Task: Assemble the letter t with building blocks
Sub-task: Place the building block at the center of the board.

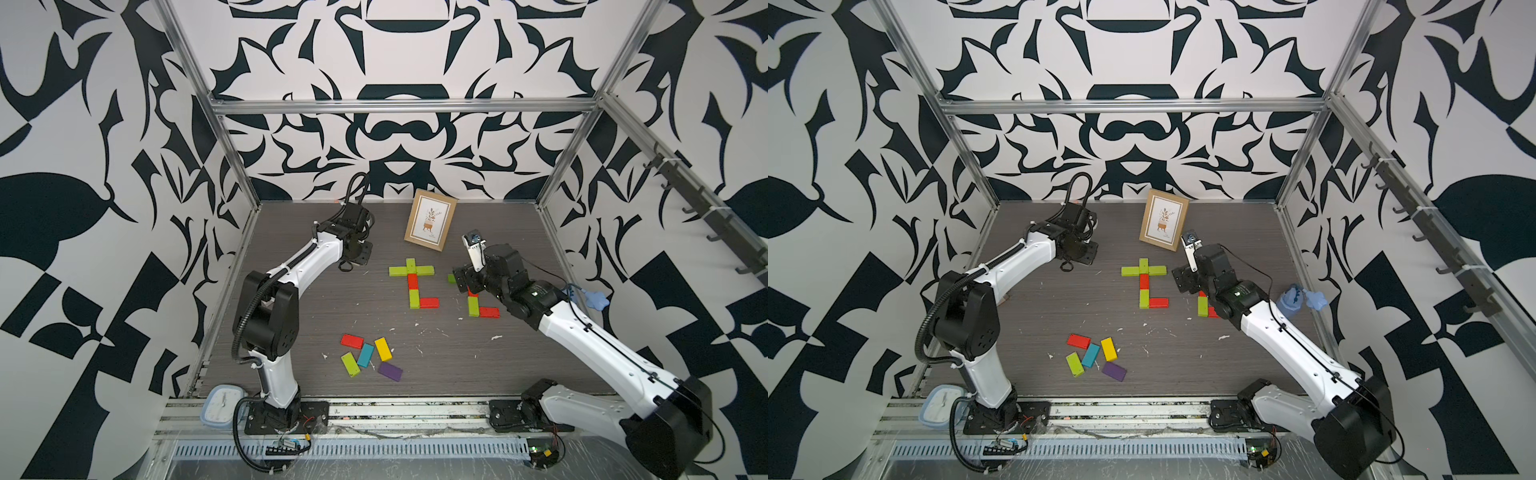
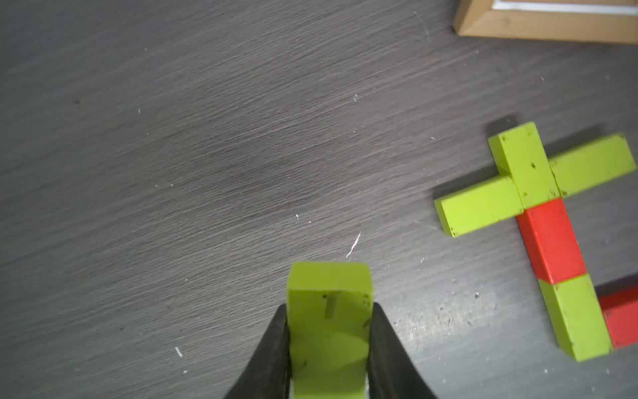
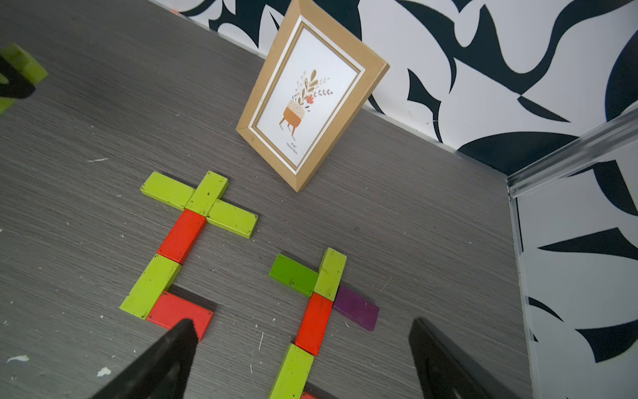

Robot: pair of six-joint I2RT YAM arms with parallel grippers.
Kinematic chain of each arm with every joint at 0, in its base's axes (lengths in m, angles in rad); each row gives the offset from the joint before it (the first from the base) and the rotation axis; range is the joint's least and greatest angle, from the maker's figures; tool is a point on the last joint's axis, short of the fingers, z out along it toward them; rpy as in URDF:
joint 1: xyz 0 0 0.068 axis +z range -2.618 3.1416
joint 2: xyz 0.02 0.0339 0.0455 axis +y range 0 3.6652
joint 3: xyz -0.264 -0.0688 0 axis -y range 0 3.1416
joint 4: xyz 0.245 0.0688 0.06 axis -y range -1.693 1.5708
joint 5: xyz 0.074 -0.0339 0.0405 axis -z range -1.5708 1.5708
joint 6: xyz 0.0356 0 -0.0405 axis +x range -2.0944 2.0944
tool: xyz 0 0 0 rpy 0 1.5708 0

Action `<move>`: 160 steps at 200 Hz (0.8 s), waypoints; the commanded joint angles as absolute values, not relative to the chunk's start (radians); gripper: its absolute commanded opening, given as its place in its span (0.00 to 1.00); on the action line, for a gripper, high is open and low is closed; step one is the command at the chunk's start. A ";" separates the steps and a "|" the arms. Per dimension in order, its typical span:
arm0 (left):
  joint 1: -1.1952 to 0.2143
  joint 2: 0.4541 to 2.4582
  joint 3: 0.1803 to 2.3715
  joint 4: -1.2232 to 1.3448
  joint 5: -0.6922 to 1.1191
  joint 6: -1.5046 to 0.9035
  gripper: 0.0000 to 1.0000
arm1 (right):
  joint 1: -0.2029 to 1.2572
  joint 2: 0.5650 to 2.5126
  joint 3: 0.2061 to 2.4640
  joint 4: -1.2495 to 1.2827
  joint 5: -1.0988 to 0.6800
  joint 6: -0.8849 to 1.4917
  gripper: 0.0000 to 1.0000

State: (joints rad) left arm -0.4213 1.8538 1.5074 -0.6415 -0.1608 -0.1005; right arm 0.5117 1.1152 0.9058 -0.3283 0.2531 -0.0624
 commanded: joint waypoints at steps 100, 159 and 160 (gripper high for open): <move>-0.370 2.110 1.682 -0.751 -0.207 -0.369 0.10 | 0.510 1.112 0.931 -0.374 0.273 -0.029 0.99; -0.362 2.154 1.658 -0.731 -0.194 -0.397 0.15 | 0.510 1.118 0.933 -0.377 0.270 -0.023 0.99; -0.362 2.155 1.658 -0.731 -0.194 -0.397 0.15 | 0.510 1.118 0.933 -0.378 0.270 -0.023 0.99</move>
State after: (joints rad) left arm -0.3721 2.1159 1.6695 -0.7151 -0.2012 -0.3588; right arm 0.5117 1.1160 0.9058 -0.3779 0.2592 -0.0460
